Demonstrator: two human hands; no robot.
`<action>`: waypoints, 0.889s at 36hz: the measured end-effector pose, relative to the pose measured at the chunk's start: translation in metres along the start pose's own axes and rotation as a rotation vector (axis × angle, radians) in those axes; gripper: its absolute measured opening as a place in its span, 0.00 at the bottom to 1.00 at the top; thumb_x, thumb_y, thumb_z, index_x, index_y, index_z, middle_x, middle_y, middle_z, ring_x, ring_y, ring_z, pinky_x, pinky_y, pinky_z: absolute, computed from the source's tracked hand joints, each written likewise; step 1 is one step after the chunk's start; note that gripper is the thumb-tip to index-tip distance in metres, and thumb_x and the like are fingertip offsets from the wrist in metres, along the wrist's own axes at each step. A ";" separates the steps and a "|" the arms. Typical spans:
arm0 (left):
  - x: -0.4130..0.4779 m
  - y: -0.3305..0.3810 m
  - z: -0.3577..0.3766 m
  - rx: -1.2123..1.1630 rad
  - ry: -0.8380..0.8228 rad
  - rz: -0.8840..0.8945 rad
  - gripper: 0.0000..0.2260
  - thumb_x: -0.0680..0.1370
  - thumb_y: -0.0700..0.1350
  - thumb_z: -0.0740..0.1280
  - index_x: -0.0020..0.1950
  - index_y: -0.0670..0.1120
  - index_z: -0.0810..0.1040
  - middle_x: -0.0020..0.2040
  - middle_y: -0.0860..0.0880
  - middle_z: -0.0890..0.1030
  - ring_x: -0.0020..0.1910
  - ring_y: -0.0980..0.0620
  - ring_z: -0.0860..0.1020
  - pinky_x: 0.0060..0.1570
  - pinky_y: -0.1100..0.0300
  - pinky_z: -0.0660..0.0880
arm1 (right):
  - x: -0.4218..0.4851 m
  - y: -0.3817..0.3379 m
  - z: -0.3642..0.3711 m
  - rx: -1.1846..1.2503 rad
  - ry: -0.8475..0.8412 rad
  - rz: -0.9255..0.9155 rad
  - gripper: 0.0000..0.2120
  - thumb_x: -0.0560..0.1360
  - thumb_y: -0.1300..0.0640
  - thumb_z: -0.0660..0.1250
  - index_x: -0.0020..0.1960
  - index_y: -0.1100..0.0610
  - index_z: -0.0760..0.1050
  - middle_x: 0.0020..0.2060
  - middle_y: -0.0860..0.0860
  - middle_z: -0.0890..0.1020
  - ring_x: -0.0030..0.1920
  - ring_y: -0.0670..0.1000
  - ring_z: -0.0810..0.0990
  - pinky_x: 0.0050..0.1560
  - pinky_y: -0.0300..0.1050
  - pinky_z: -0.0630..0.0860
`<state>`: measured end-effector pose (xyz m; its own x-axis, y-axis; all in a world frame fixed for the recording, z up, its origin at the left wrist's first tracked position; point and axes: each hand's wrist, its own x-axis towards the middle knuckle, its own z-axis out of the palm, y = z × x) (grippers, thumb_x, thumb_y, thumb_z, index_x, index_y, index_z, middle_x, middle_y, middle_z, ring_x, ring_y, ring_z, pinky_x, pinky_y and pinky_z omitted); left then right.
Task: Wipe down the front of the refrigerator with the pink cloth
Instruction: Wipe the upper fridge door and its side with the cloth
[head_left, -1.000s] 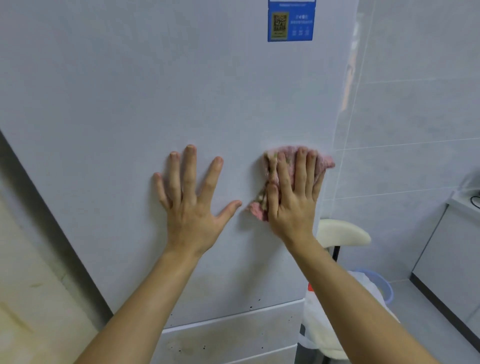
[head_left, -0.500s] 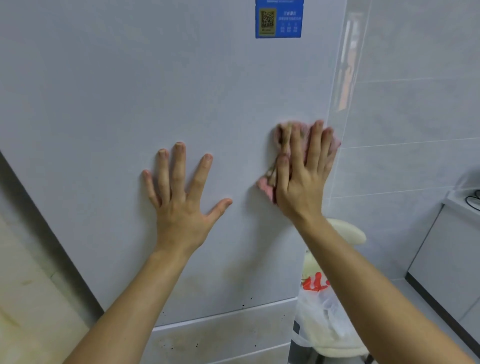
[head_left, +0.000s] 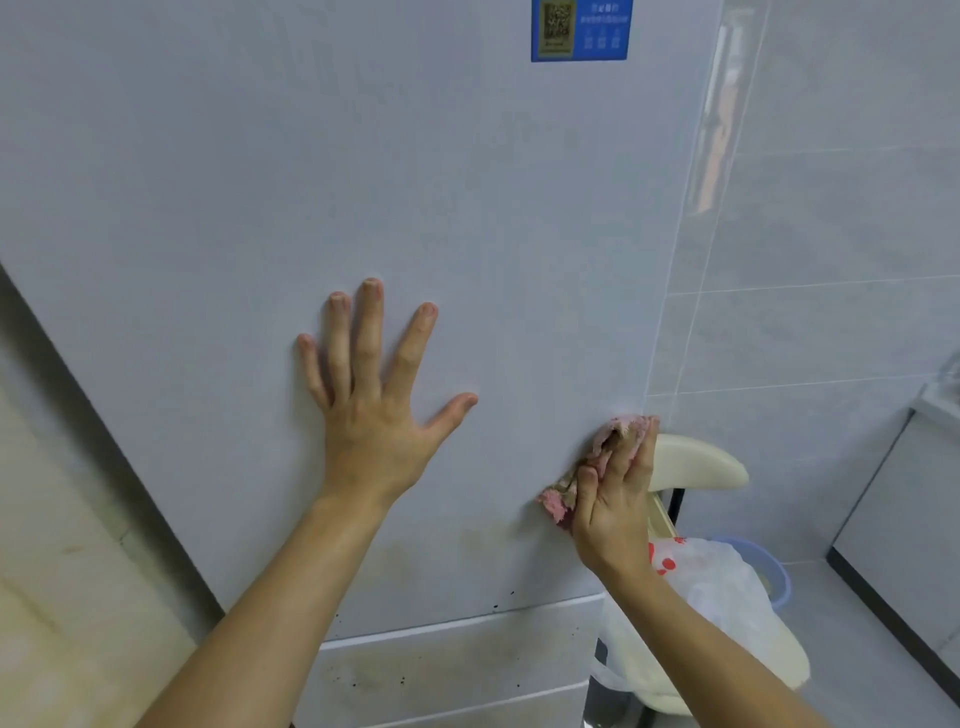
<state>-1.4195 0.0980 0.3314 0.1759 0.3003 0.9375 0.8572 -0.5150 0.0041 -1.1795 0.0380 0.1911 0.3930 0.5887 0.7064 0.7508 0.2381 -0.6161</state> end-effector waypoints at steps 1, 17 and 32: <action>0.000 0.000 0.000 0.001 0.001 0.001 0.39 0.76 0.67 0.72 0.83 0.52 0.66 0.84 0.40 0.57 0.84 0.36 0.52 0.80 0.33 0.45 | 0.001 0.000 -0.001 -0.001 -0.008 -0.005 0.35 0.85 0.46 0.49 0.82 0.41 0.29 0.82 0.45 0.31 0.85 0.60 0.48 0.76 0.68 0.64; -0.001 -0.006 -0.014 -0.022 -0.026 0.000 0.34 0.79 0.60 0.71 0.82 0.51 0.67 0.85 0.40 0.56 0.85 0.38 0.53 0.81 0.34 0.49 | 0.168 -0.113 -0.038 -0.160 0.373 -0.364 0.26 0.88 0.52 0.49 0.84 0.61 0.56 0.80 0.73 0.54 0.81 0.74 0.52 0.80 0.71 0.51; -0.008 -0.058 -0.029 0.042 -0.012 -0.025 0.33 0.81 0.62 0.68 0.82 0.50 0.66 0.85 0.42 0.56 0.85 0.39 0.52 0.79 0.32 0.52 | 0.081 -0.094 0.030 -0.312 0.301 -0.530 0.27 0.88 0.50 0.52 0.85 0.51 0.54 0.84 0.60 0.54 0.83 0.66 0.53 0.79 0.73 0.52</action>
<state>-1.4850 0.1021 0.3337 0.1597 0.3229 0.9329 0.8809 -0.4731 0.0130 -1.2342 0.0867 0.2962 0.0273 0.2028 0.9788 0.9827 0.1742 -0.0635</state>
